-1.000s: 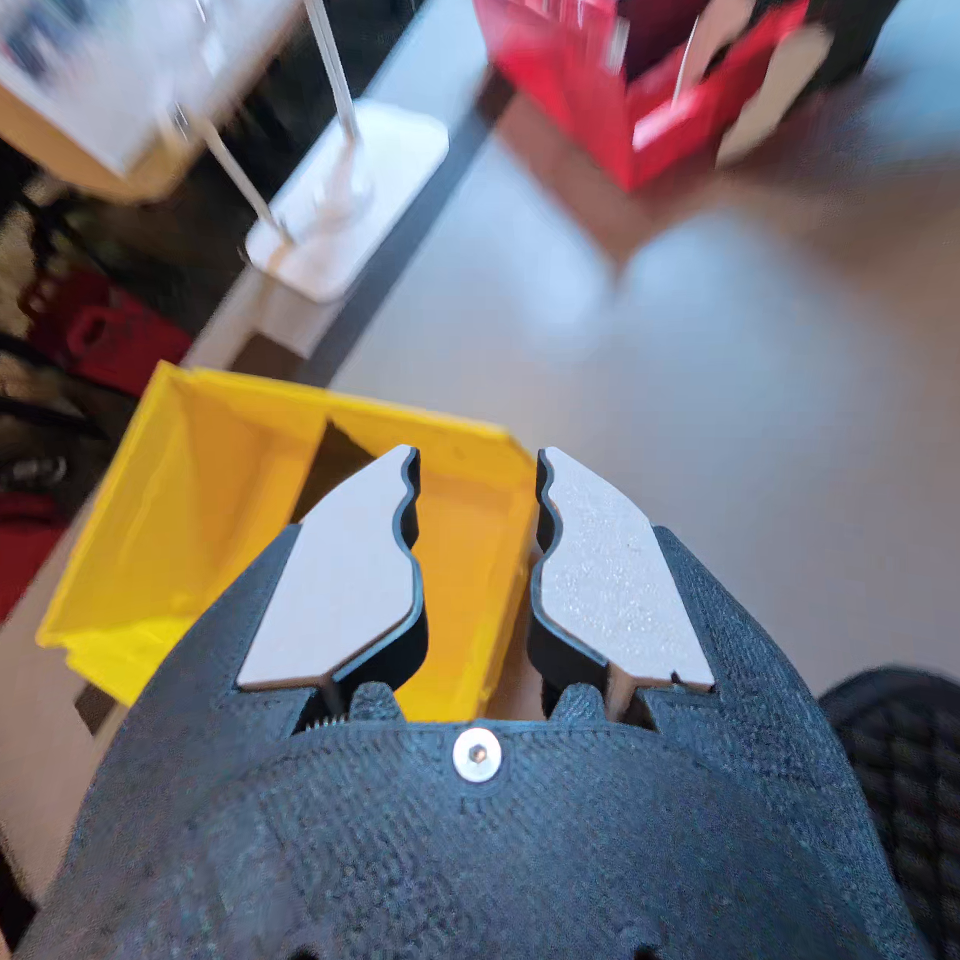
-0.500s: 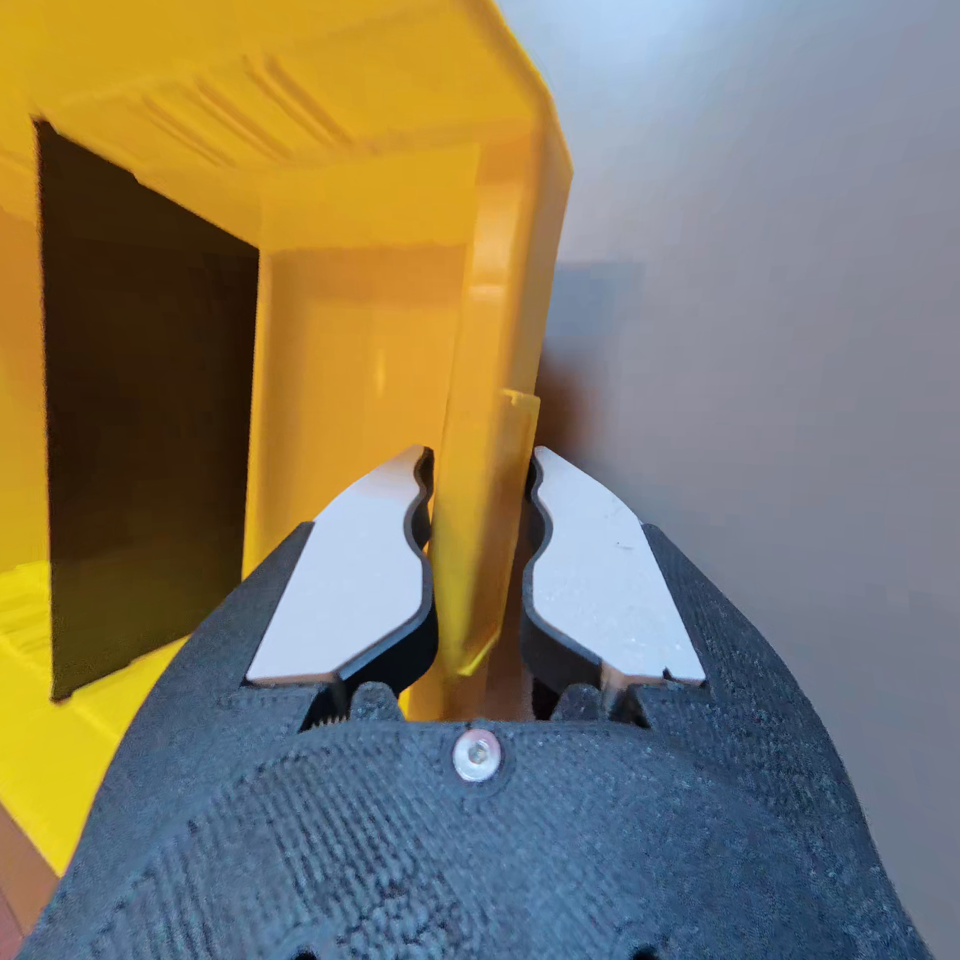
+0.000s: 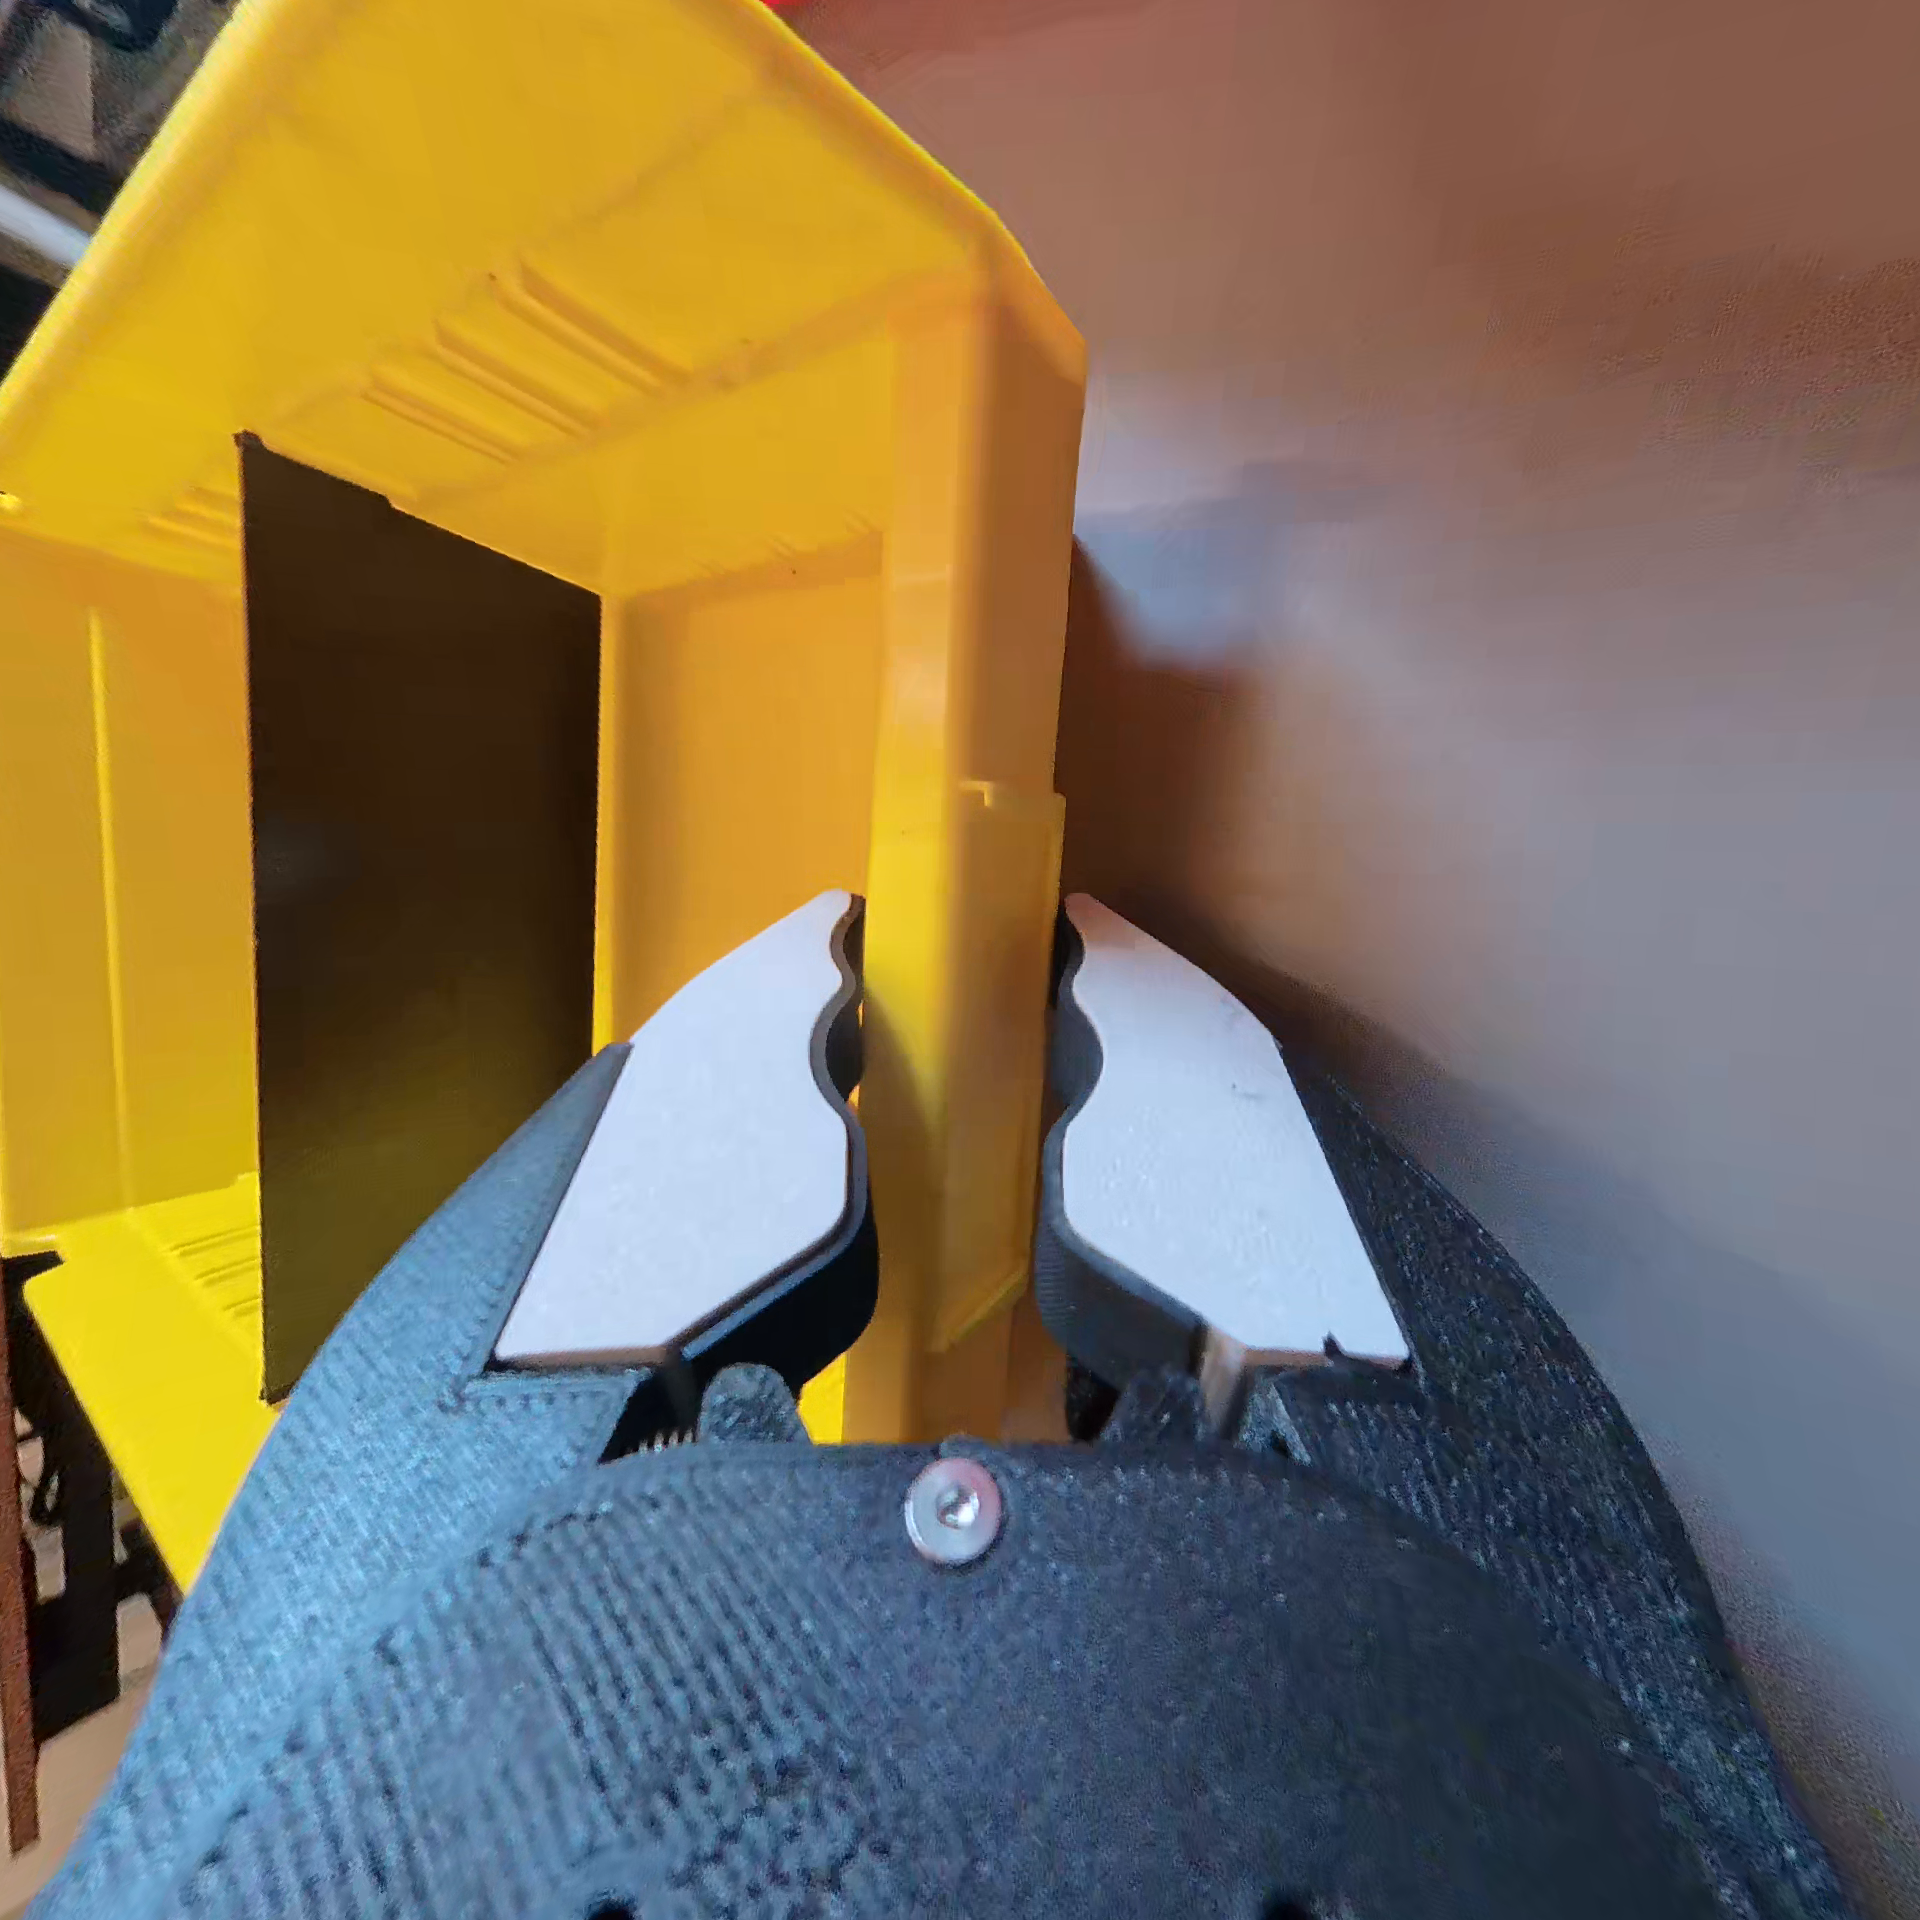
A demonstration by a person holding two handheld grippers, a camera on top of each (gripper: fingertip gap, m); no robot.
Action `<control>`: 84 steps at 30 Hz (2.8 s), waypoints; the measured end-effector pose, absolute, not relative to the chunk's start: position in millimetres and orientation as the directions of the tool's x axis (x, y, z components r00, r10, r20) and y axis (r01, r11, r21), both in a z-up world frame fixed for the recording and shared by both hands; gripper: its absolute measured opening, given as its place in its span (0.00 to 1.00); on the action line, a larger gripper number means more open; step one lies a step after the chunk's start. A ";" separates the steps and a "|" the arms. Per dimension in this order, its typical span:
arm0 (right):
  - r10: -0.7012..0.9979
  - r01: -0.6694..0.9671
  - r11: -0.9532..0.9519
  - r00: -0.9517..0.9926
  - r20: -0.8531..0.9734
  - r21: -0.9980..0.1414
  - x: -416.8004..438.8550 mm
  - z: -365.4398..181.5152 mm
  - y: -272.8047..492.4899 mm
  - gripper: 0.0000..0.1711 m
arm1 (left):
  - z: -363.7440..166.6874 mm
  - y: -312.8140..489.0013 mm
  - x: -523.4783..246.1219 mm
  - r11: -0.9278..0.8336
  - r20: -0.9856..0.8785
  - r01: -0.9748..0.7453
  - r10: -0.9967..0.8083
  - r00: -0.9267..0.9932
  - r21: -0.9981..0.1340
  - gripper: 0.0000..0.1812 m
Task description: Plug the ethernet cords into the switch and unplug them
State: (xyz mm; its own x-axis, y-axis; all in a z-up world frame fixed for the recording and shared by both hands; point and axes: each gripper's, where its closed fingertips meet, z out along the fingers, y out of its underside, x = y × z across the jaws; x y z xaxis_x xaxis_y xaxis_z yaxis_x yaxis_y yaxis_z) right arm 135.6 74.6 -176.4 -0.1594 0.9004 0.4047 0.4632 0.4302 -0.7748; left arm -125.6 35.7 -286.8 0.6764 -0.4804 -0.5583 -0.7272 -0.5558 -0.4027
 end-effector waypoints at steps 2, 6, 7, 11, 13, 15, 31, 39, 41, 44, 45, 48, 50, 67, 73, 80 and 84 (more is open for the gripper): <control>0.925 0.456 0.343 -0.015 0.379 -0.821 155.4 -168.9 98.3 0.19 | -286.4 49.2 -113.0 -0.517 -0.580 -0.757 -0.497 0.646 -0.399 0.18; 0.933 0.423 0.156 0.234 0.274 -0.892 194.3 -174.4 139.8 0.21 | -265.1 66.0 -93.4 -0.387 -0.639 -0.770 -0.432 0.637 -0.507 0.21; 0.929 0.419 0.111 0.279 0.244 -0.901 201.9 -179.6 147.8 0.23 | -258.4 64.5 -92.5 -0.387 -0.627 -0.742 -0.397 0.670 -0.548 0.23; 0.886 0.380 -0.035 0.440 0.147 -0.925 224.0 -203.1 178.9 0.31 | -215.5 40.7 -57.7 -0.322 -0.360 -0.441 -0.282 0.889 -0.838 0.19; 0.886 0.321 -0.136 0.462 0.030 -0.937 221.0 -215.5 183.3 0.35 | -212.9 27.4 -21.0 -0.362 -0.107 -0.223 -0.313 0.944 -0.905 0.22; 0.877 0.243 -0.212 0.475 -0.075 -0.946 212.7 -222.5 187.4 0.35 | -213.4 22.7 17.6 -0.367 0.063 -0.068 -0.334 0.940 -0.928 0.23; 0.779 0.238 -0.104 0.624 0.070 -0.966 192.0 -222.0 186.2 0.07 | -231.9 98.9 41.3 -0.371 -0.022 -0.027 -0.019 1.000 -0.928 0.14; 0.762 0.148 0.131 0.617 0.195 -0.980 191.0 -134.8 142.1 0.05 | -131.4 49.8 35.7 -0.122 -0.146 -0.138 0.062 0.987 -0.983 0.09; 0.773 0.094 0.189 0.599 0.207 -0.977 180.3 -105.3 124.6 0.06 | -101.6 28.4 26.7 -0.063 -0.177 -0.171 0.111 0.978 -0.983 0.08; 0.804 0.035 0.252 0.549 0.230 -0.967 154.6 -67.3 94.0 0.06 | -65.3 -9.8 5.4 -0.009 -0.201 -0.203 0.194 0.960 -0.979 0.08; 0.817 0.018 0.264 0.528 0.233 -0.964 143.8 -57.5 83.6 0.06 | -56.3 -23.5 -3.1 0.003 -0.200 -0.206 0.221 0.954 -0.978 0.08; 0.857 -0.013 0.280 0.454 0.244 -0.960 103.8 -37.8 51.8 0.06 | -40.8 -67.6 -33.6 0.015 -0.193 -0.207 0.307 0.932 -0.978 0.08; 0.893 -0.034 0.264 0.387 0.231 -0.964 71.5 -29.6 28.6 0.06 | -37.4 -98.7 -57.8 0.013 -0.167 -0.184 0.357 0.919 -0.983 0.08; 0.999 -0.027 0.052 0.014 0.052 -0.998 -140.5 -137.1 -91.5 0.09 | -135.4 -242.3 -236.3 -0.163 -0.168 -0.088 0.582 0.796 -0.983 0.06; 0.999 0.144 0.029 0.021 0.032 -0.989 -152.7 -205.3 -74.3 0.10 | -205.1 -221.3 -255.0 -0.221 -0.131 -0.002 0.571 0.810 -0.975 0.05; 0.987 0.392 0.104 -0.155 0.046 -0.914 -142.8 -218.1 -75.7 0.31 | -219.1 -224.7 -255.2 -0.283 -0.078 0.066 0.470 0.879 -0.957 0.19; 0.970 0.453 0.189 -0.226 0.093 -0.871 -118.7 -200.2 -43.5 0.36 | -175.3 -270.7 -265.7 -0.191 -0.117 -0.020 0.510 0.852 -0.981 0.24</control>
